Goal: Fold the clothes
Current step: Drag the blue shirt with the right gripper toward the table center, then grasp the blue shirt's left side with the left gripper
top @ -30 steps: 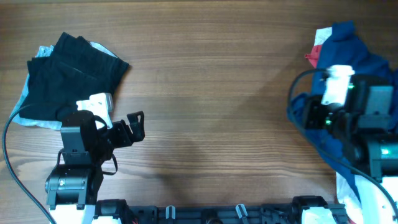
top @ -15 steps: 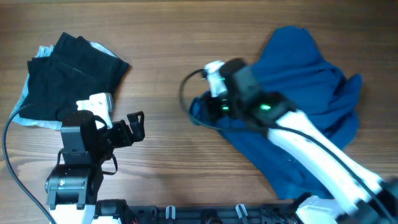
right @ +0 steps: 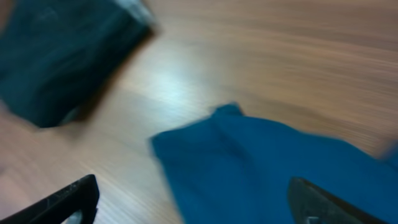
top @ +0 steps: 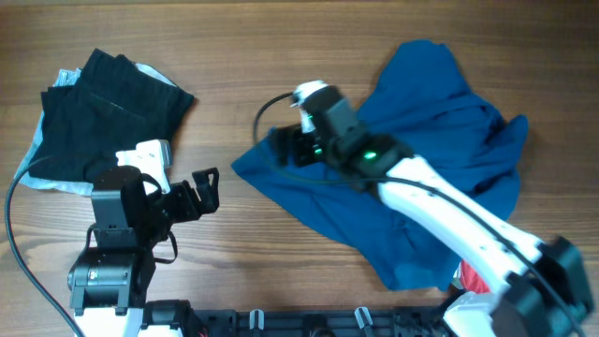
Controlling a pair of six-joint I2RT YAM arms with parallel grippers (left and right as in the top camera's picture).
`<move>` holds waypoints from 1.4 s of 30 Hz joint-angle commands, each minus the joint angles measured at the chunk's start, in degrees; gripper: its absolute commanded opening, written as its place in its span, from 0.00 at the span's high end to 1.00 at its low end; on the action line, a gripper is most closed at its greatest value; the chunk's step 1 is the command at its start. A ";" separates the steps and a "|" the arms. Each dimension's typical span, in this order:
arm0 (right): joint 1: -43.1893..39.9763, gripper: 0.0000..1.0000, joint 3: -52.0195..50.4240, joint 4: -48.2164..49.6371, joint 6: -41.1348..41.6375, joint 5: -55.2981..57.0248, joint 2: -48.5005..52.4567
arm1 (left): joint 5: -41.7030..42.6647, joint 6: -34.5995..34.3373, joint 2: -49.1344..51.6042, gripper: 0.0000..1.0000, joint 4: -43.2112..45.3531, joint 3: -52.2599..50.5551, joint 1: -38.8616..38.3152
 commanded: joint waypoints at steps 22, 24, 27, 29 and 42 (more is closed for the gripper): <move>-34.21 0.00 0.63 -37.07 -0.04 15.28 -29.73 | 7.26 -36.15 50.03 0.00 28.96 1.01 -32.44; -34.21 0.00 0.63 -37.53 -0.04 15.28 -29.70 | 7.26 -38.27 53.57 0.00 33.68 1.01 -34.16; -34.21 0.00 0.59 -37.83 -0.07 15.30 -29.66 | 7.19 -39.17 57.75 0.10 41.05 1.01 -37.05; -34.21 0.00 0.59 -37.90 -0.13 15.30 -29.66 | 6.36 -39.17 58.82 0.39 42.75 1.01 -38.84; -34.21 0.00 0.59 -38.38 0.00 15.30 -28.59 | -8.00 -18.67 29.44 0.96 9.84 7.17 -19.43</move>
